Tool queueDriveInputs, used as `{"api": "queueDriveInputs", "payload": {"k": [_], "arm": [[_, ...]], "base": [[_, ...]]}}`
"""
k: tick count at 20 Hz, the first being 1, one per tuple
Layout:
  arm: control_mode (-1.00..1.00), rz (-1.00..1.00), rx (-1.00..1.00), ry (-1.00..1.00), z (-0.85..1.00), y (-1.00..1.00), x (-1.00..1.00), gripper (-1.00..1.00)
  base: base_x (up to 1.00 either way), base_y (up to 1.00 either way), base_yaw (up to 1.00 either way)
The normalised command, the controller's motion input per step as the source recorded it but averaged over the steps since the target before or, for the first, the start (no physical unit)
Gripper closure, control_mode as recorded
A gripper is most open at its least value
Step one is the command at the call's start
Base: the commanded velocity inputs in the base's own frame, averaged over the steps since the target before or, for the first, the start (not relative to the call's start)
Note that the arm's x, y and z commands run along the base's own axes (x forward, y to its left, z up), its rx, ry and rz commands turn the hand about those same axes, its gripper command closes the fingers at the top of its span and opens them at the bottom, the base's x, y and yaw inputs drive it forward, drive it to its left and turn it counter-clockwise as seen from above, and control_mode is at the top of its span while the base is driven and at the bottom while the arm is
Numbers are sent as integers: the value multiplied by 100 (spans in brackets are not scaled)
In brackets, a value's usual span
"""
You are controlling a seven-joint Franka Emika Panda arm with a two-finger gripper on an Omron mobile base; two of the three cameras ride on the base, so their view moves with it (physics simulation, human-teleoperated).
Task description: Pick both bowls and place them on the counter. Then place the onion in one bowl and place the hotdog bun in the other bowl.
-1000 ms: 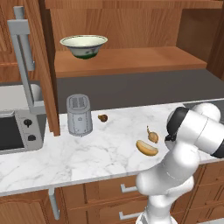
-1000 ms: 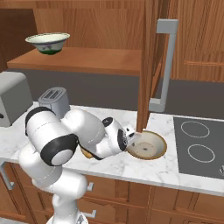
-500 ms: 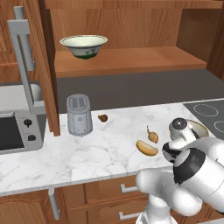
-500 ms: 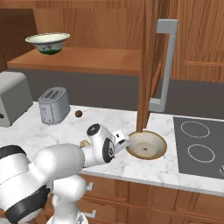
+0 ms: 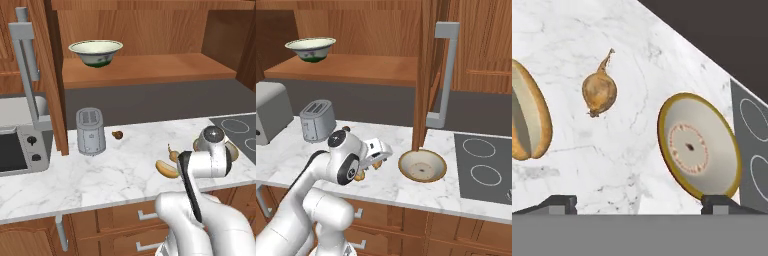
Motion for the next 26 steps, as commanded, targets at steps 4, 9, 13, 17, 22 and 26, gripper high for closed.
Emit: {"api": "queueDriveInputs", "payload": {"k": [4, 9, 13, 17, 22, 26], "arm": [[-100, -11, 20, 0, 91, 72, -43, -100], [-100, -10, 24, 0, 82, 71, -43, -100], [-100, -11, 27, 0, 69, 75, -34, -100], [-100, -13, 29, -1, 36, 53, -41, -100], [-100, 2, 29, -11, 2, -5, -72, -100], [-100, 1, 33, -14, 42, 0, -14, -100]], "base": [[0, 0, 0], [0, 0, 0], [0, 0, 0], [0, 0, 0], [0, 0, 0], [0, 0, 0]]}}
